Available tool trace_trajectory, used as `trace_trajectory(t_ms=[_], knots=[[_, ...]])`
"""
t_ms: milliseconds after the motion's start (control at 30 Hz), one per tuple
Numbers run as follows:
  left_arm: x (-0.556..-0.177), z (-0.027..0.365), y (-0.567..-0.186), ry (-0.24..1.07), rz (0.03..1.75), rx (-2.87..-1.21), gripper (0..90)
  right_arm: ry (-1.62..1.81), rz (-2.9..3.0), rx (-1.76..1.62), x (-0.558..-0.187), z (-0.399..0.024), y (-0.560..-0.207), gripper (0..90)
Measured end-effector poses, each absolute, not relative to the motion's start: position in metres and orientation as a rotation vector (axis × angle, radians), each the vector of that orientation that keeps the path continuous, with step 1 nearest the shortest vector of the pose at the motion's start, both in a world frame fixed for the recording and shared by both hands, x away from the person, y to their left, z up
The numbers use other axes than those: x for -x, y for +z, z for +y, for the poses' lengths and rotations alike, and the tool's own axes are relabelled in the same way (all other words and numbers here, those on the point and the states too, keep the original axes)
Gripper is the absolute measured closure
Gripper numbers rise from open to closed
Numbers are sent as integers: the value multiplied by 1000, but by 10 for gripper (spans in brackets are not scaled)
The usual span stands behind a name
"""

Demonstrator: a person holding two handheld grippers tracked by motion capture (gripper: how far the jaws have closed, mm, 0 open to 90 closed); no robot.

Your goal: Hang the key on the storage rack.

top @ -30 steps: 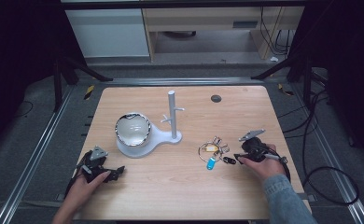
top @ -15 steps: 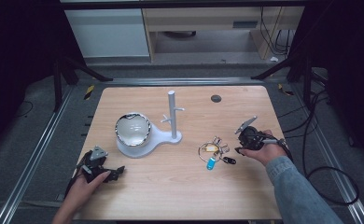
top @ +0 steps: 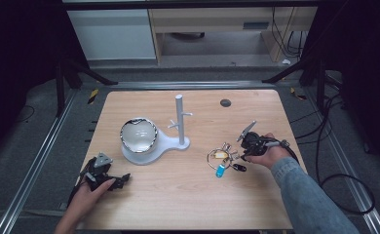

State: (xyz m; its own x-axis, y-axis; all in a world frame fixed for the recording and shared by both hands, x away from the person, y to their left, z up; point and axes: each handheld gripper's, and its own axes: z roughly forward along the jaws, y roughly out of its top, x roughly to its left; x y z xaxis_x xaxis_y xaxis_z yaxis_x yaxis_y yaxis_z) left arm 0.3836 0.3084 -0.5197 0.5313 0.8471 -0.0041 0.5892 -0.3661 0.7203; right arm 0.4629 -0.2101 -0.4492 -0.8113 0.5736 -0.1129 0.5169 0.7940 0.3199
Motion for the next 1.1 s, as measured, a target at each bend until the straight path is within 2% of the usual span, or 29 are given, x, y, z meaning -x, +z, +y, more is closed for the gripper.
trace_trajectory(t_ms=[333, 600, 1100], knots=[[-384, 308, -520, 488, 1159, -2091, 0, 366, 2836, -780, -471, -196, -458, 740], [-384, 308, -520, 488, 1159, -2092, 0, 346, 2875, -732, -466, -188, -459, 817], [-384, 308, -520, 488, 1159, -2092, 0, 283, 2916, -683, -468, -180, -463, 811]])
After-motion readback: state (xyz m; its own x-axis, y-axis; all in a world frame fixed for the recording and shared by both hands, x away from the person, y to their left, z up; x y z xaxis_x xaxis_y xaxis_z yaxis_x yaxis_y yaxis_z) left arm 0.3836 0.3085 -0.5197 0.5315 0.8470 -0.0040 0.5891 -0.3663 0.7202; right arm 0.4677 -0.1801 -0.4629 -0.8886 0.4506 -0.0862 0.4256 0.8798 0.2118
